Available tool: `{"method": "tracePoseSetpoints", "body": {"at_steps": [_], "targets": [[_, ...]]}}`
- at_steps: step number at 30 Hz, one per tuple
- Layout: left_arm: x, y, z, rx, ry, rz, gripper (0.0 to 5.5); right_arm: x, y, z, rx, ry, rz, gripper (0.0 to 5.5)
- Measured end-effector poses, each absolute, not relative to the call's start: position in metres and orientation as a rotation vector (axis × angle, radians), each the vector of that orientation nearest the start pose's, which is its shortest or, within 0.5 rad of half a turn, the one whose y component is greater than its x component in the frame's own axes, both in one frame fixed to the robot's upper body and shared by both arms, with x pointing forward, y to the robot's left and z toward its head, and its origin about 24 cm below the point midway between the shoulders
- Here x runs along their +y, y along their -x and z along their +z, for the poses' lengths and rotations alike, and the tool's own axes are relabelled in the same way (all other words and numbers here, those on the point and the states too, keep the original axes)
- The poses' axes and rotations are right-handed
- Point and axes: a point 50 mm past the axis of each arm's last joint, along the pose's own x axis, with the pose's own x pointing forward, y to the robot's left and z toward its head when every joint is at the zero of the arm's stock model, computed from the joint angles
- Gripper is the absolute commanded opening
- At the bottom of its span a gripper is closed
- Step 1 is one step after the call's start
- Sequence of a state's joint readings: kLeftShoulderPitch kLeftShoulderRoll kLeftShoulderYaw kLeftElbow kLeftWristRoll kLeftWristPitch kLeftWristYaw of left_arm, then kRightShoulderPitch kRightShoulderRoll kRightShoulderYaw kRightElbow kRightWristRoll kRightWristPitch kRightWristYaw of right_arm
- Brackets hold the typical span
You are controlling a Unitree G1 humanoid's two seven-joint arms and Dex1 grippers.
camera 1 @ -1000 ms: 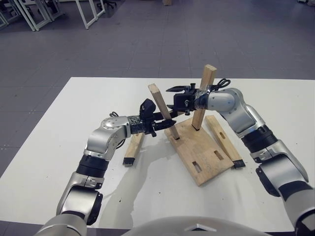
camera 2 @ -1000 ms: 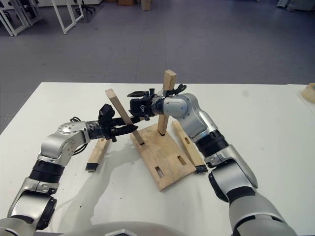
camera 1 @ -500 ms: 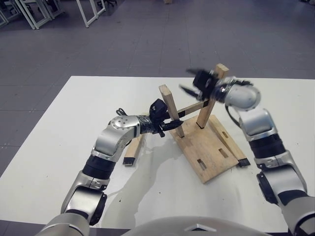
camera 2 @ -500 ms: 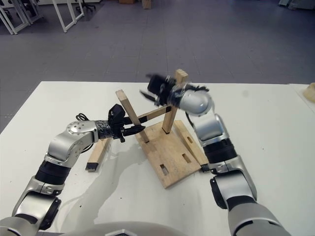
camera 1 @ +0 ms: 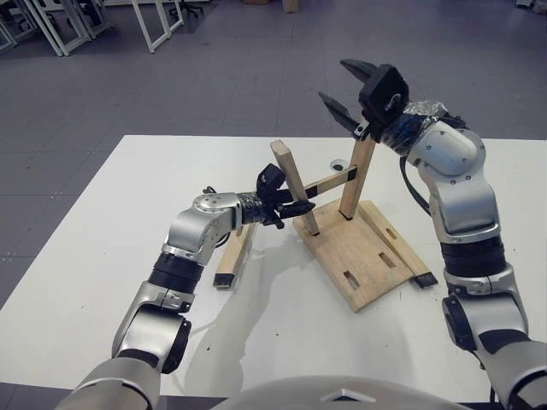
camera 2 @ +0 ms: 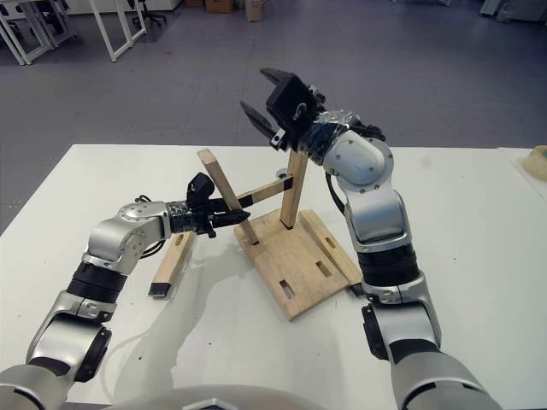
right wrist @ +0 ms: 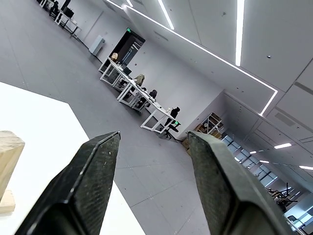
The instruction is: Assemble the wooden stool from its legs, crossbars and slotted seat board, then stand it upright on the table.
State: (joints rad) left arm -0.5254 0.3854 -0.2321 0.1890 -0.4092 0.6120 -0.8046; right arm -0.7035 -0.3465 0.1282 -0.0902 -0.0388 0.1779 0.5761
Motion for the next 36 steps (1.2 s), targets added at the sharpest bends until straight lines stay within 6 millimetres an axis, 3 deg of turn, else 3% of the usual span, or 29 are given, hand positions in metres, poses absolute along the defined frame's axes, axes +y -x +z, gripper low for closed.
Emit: {"method": "tracePoseSetpoints", "body": {"at_steps": [1, 2, 3, 4, 7, 9, 11, 13, 15, 17, 20, 23, 25, 28, 31, 36], "targets": [[0.119, -0.310, 0.085, 0.451, 0.012, -1.032, 2.61, -0.103, -0.318, 0.233, -0.464, 0.581, 0.711, 2.54], [0.125, -0.301, 0.063, 0.556, 0.026, -1.000, 2.75, -0.106, -0.318, 0.232, -0.458, 0.582, 0.700, 2.54], [0.129, -0.296, 0.053, 0.594, 0.034, -0.982, 3.00, -0.110, -0.318, 0.231, -0.453, 0.580, 0.686, 2.54], [0.131, -0.297, 0.053, 0.591, 0.034, -0.971, 3.10, -0.113, -0.319, 0.230, -0.448, 0.575, 0.672, 2.54], [0.134, -0.305, 0.079, 0.464, 0.016, -0.953, 3.31, -0.121, -0.315, 0.232, -0.462, 0.553, 0.670, 2.54], [0.137, -0.303, 0.096, 0.408, 0.017, -0.961, 3.31, -0.132, -0.301, 0.226, -0.447, 0.499, 0.748, 2.54], [0.145, -0.293, 0.101, 0.398, 0.011, -0.943, 3.31, -0.149, -0.284, 0.212, -0.365, 0.440, 0.842, 2.54], [0.162, -0.278, 0.089, 0.437, 0.007, -0.859, 3.31, -0.179, -0.264, 0.185, -0.175, 0.407, 0.922, 2.54], [0.167, -0.271, 0.084, 0.449, 0.015, -0.810, 3.31, -0.194, -0.254, 0.175, -0.078, 0.429, 0.949, 2.54], [0.171, -0.268, 0.083, 0.446, 0.033, -0.765, 3.31, -0.206, -0.252, 0.164, 0.009, 0.493, 0.947, 2.54], [0.184, -0.274, 0.088, 0.364, 0.053, -0.624, 3.31, -0.230, -0.260, 0.127, 0.200, 0.648, 0.865, 2.54], [0.201, -0.292, 0.112, 0.186, 0.059, -0.471, 3.31, -0.232, -0.264, 0.101, 0.259, 0.726, 0.866, 2.54], [0.206, -0.307, 0.143, 0.031, 0.077, -0.407, 3.31, -0.233, -0.267, 0.083, 0.297, 0.779, 0.866, 2.54], [0.197, -0.325, 0.207, -0.207, 0.111, -0.412, 3.31, -0.232, -0.269, 0.065, 0.322, 0.854, 0.892, 2.54], [0.179, -0.334, 0.250, -0.326, 0.135, -0.459, 3.31, -0.226, -0.271, 0.060, 0.313, 0.920, 0.938, 2.54], [0.147, -0.348, 0.268, -0.306, 0.206, -0.532, 3.31, -0.206, -0.262, 0.057, 0.274, 0.908, 1.041, 2.54]]}}
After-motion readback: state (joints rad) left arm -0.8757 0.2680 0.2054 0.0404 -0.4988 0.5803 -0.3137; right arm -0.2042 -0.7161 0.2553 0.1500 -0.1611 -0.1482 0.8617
